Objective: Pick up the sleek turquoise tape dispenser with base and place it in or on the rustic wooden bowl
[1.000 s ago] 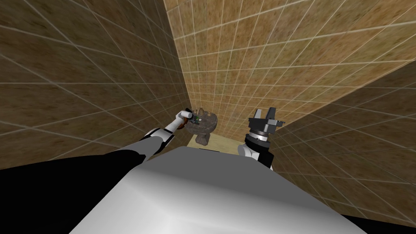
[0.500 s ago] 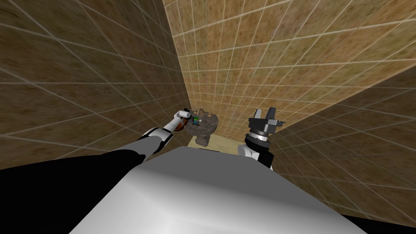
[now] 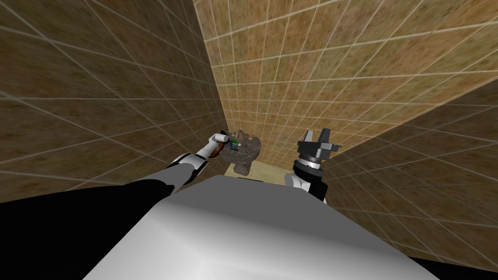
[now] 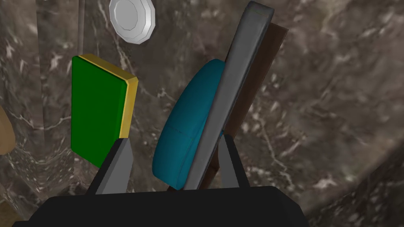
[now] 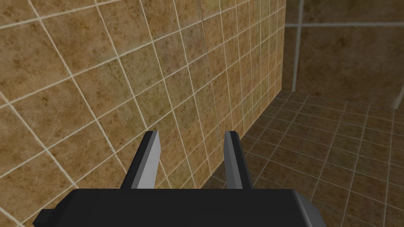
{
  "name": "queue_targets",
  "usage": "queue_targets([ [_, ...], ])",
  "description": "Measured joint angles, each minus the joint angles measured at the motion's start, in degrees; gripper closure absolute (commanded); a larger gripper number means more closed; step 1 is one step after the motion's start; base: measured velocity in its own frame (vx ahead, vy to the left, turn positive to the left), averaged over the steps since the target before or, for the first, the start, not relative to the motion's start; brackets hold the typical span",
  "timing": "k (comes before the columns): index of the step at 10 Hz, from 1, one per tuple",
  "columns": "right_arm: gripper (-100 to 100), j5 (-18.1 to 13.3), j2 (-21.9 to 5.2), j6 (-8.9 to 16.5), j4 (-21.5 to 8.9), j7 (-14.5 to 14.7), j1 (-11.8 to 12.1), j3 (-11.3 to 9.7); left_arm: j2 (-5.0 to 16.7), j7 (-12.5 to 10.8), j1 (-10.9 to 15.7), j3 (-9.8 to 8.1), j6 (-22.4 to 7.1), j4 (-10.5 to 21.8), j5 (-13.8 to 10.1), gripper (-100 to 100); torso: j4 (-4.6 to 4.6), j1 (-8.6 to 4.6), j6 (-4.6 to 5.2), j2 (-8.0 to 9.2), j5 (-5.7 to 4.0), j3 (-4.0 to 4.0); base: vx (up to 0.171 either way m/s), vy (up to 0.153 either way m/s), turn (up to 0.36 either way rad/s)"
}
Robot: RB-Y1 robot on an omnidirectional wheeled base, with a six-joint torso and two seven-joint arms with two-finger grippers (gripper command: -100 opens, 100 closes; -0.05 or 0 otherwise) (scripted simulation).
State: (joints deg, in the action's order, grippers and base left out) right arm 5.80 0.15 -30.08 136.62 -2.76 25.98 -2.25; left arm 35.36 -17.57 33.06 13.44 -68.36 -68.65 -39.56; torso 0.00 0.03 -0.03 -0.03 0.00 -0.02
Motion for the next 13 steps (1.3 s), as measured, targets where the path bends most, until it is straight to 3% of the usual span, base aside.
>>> queue_targets([
  [3,0,0.00,0.00,0.00,0.00,0.00,0.00,0.00,0.01,0.04,0.04,0.00,0.00,-0.02,0.01,100,0.00,0.00,-0.03,0.04,0.01,0.02,0.000,0.000,0.000],
  [4,0,0.00,0.00,0.00,0.00,0.00,0.00,0.00,0.01,0.03,0.04,0.00,0.01,-0.01,0.01,0,0.00,0.00,-0.03,0.05,0.01,0.03,0.000,0.000,0.000],
  [5,0,0.00,0.00,0.00,0.00,0.00,0.00,0.00,0.01,0.03,0.03,0.00,0.01,-0.01,0.01,100,0.00,0.00,-0.03,0.05,0.01,0.03,-0.029,-0.002,0.055],
  [6,0,0.00,0.00,0.00,0.00,0.00,0.00,0.00,0.36,-0.20,0.50,0.22,-0.50,-0.42,-0.38,100,0.04,0.00,-0.06,0.15,-0.01,0.09,-0.016,-0.001,0.015],
  [7,0,0.00,0.00,0.00,0.00,0.00,0.00,0.00,0.42,-0.27,0.57,0.24,-0.66,-0.49,-0.44,0,0.03,-0.01,-0.04,0.15,0.01,0.09,0.000,0.000,0.000],
  [8,0,0.00,0.00,0.00,0.00,0.00,0.00,0.00,0.42,-0.27,0.55,0.24,-0.65,-0.47,-0.43,100,0.03,-0.01,-0.04,0.11,0.00,0.07,-0.065,0.029,0.008],
  [11,0,0.00,0.00,0.00,0.00,0.00,-0.01,0.00,1.78,-2.42,2.76,0.12,-2.95,-4.80,-3.77,100,0.22,0.13,-0.09,0.52,-0.02,0.36,-0.073,0.050,0.007],
  [13,0,0.00,0.00,0.00,0.00,0.00,-0.01,0.00,1.82,-4.09,4.61,0.48,-4.13,-5.51,-6.00,100,0.14,0.14,-0.10,0.36,0.02,0.25,-0.024,0.042,0.009],
])
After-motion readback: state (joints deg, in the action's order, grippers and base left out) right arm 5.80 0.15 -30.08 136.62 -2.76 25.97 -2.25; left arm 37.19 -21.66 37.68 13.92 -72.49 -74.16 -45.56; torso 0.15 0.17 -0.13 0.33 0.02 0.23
